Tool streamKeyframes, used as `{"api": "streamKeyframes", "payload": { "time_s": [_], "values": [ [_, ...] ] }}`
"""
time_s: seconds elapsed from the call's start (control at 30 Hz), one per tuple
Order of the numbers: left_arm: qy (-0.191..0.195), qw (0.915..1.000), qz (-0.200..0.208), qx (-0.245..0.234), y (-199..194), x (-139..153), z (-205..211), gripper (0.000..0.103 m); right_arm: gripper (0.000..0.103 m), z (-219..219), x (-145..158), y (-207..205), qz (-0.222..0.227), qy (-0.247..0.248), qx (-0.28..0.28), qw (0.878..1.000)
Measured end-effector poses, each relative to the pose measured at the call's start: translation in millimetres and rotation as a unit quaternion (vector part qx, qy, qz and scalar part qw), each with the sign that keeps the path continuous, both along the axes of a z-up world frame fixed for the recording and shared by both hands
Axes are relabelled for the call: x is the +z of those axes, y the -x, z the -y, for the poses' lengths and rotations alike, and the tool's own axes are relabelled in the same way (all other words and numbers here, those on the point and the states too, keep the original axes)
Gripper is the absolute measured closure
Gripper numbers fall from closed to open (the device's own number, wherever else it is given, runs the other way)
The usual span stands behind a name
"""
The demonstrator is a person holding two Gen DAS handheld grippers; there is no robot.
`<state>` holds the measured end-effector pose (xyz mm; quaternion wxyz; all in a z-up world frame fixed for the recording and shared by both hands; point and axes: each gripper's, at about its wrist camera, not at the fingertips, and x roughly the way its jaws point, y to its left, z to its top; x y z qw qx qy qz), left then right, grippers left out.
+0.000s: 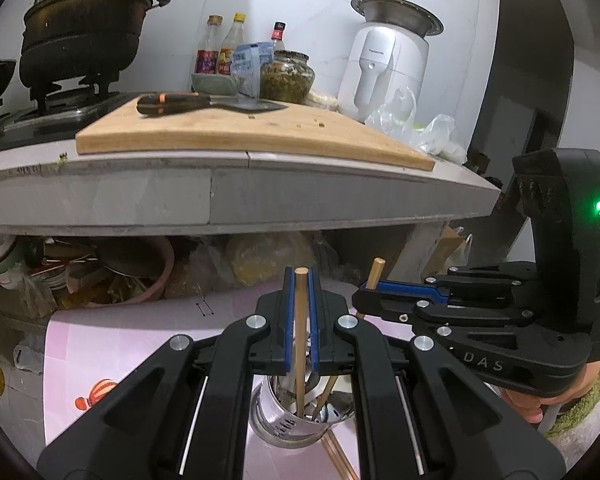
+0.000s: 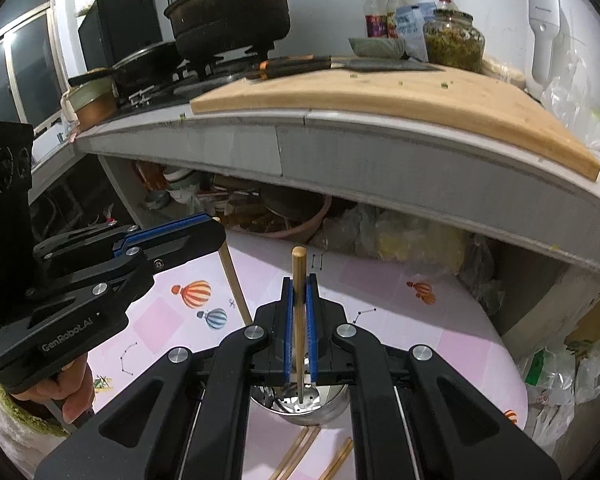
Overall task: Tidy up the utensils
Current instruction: 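Lower both chopsticks into the holder and open both tools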
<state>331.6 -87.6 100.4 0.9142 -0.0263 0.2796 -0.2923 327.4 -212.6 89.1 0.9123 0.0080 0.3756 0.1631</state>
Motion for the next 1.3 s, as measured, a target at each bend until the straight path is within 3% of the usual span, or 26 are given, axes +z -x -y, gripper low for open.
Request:
{"api": "streamKeyframes", "payload": {
  "time_s": [0.43, 0.83, 1.0, 1.2, 1.3],
  "values": [
    [-0.009, 0.9997, -0.017, -0.013, 5.0, -31.0, 5.0, 0.097, 0.097, -5.6, -27.0, -0.3, -0.020, 0.001, 0.004, 1.000],
    [-0.005, 0.9995, -0.027, -0.015, 6.3, -28.4, 3.0, 0.096, 0.096, 1.4, -25.0, -4.0, -0.039, -0.020, 0.005, 0.999],
    [-0.008, 0.9996, -0.027, -0.006, 5.4, -25.5, 2.1, 0.067, 0.095, 4.1, -22.7, -4.6, -0.041, -0.023, 0.002, 0.999],
    [-0.005, 0.9996, -0.027, 0.009, 6.4, -20.6, -3.7, 0.053, 0.076, 6.6, -18.0, -1.2, -0.032, -0.023, -0.002, 0.999],
    [-0.002, 0.9995, -0.025, 0.017, 8.4, -16.9, -8.0, 0.049, 0.072, 8.3, -14.6, 1.1, -0.028, -0.020, -0.004, 0.999]
  ]
}}
